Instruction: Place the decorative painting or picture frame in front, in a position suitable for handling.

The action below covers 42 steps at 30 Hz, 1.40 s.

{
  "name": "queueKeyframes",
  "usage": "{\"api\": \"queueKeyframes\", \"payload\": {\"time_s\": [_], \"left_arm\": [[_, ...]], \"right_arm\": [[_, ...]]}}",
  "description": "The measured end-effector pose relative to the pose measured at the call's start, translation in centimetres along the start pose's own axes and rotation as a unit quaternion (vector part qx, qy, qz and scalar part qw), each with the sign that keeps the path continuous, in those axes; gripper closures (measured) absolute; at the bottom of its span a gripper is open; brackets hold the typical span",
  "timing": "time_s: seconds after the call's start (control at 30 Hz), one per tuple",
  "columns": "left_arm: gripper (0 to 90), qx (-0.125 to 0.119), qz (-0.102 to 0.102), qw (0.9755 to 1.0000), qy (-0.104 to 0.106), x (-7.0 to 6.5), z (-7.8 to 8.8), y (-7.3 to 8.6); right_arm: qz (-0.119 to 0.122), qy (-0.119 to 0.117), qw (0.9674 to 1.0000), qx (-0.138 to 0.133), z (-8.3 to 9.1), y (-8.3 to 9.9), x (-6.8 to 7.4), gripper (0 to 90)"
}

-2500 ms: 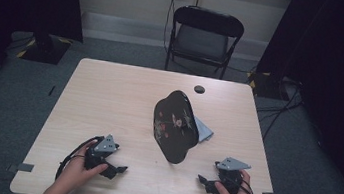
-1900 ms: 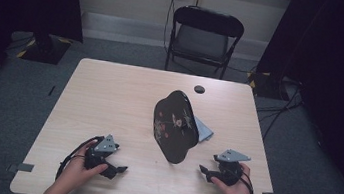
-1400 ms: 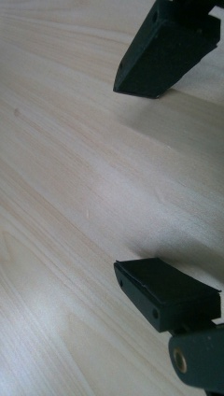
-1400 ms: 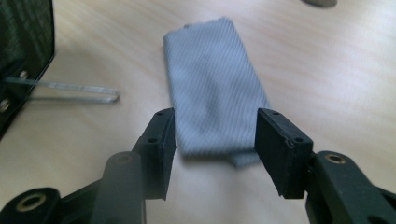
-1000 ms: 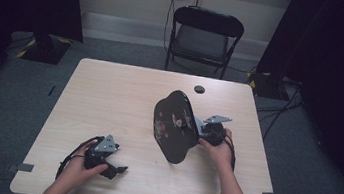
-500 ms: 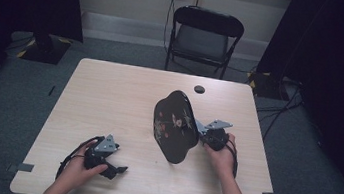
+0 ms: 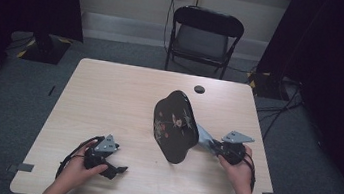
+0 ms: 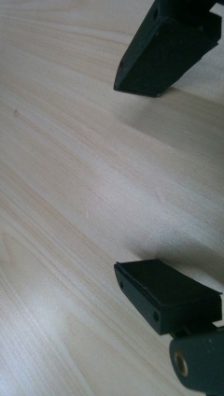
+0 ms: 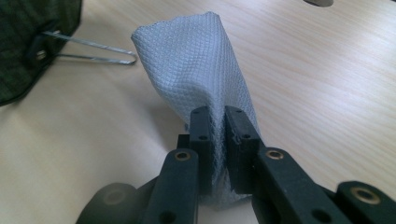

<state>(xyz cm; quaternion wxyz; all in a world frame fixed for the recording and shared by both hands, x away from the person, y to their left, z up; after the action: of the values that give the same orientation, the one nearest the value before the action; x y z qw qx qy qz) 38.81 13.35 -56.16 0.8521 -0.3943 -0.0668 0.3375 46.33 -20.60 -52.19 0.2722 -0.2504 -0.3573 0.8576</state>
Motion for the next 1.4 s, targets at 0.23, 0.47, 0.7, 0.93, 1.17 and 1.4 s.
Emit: {"api": "queueKeyframes", "payload": {"time_s": [0.23, 0.47, 0.7, 0.93, 1.17, 1.4], "left_arm": [[11.0, 0.0, -0.001, 1.0, 0.0, 0.0, 0.0, 0.0], [10.9, 0.0, -0.001, 1.0, 0.0, 0.0, 0.0, 0.0], [10.9, 0.001, -0.001, 1.0, -0.001, 0.0, 0.0, 0.0], [10.7, -0.001, 0.002, 1.0, -0.005, 0.1, 0.0, 0.0], [9.7, 0.001, 0.003, 1.0, -0.006, 0.2, 0.0, 0.0], [9.5, -0.001, 0.005, 1.0, -0.005, 0.1, 0.0, 0.0]], "right_arm": [[-0.003, -0.009, 0.9998, -0.02, 4.2, 2.0, 1.9, 82.7], [0.013, -0.028, 0.999, -0.032, 5.8, 3.1, 4.3, 82.5], [0.037, -0.061, 0.9971, -0.026, 6.4, 3.4, 6.7, 82.4], [0.066, -0.101, 0.9923, -0.03, 6.5, 2.9, 8.9, 82.3], [0.087, -0.122, 0.9883, -0.026, 6.1, 2.6, 10.5, 82.0], [0.127, -0.136, 0.9824, -0.011, 5.5, 1.8, 12.4, 82.0]]}}
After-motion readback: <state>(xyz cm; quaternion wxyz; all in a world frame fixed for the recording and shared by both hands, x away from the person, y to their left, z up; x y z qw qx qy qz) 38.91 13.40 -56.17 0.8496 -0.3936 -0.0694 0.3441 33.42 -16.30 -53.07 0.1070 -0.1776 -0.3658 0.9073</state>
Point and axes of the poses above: each handheld gripper's, and its own axes: z roughly backward along the jaws, y roughly out of its underside, x roughly to its left, the point moved 9 cm from there along -z, roughly forward along the jaws, and after that the axes turned 11 degrees about z, right-handed, at the moved point
